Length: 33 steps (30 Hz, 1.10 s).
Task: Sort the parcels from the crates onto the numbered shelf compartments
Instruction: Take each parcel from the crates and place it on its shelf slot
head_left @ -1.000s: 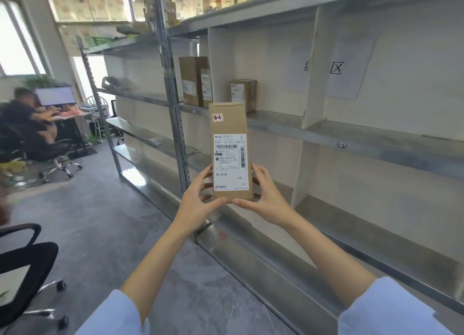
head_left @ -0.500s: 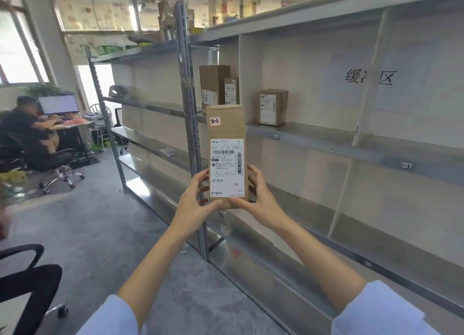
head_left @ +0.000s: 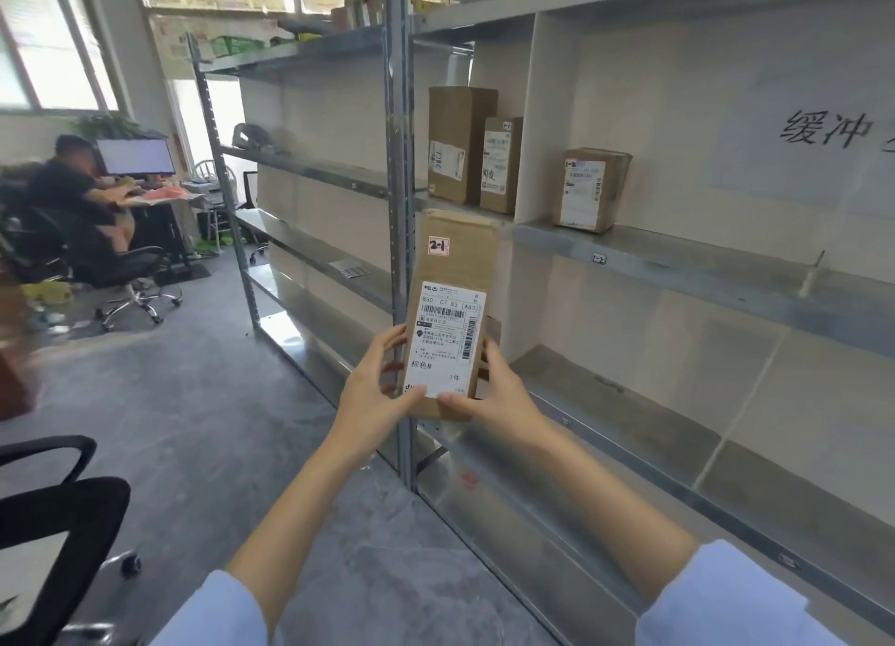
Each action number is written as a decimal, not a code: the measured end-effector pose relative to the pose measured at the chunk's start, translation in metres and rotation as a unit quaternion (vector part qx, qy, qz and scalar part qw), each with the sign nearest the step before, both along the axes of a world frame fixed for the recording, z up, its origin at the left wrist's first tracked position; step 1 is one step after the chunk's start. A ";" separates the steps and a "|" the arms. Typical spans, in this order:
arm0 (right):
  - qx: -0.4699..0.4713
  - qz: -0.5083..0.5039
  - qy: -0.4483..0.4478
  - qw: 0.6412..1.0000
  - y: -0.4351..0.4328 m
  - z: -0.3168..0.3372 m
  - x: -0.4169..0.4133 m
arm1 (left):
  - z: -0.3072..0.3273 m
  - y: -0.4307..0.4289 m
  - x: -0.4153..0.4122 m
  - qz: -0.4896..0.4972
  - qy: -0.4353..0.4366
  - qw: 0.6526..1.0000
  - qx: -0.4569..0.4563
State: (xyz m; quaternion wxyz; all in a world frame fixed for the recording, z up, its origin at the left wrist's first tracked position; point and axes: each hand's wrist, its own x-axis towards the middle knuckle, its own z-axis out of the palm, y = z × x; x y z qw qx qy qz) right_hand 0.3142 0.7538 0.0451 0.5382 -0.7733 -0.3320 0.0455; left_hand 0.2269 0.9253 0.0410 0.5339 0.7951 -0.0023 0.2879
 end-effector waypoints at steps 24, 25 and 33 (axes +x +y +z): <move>0.057 0.004 0.072 0.996 0.200 -0.056 0.220 | -0.045 0.185 0.203 0.065 0.084 0.993 0.059; 0.058 -0.002 0.076 0.995 0.200 -0.058 0.230 | -0.046 0.187 0.213 0.059 0.090 0.992 0.061; 0.048 -0.084 0.105 0.990 0.211 -0.081 0.296 | -0.068 0.210 0.298 -0.002 0.108 0.990 0.093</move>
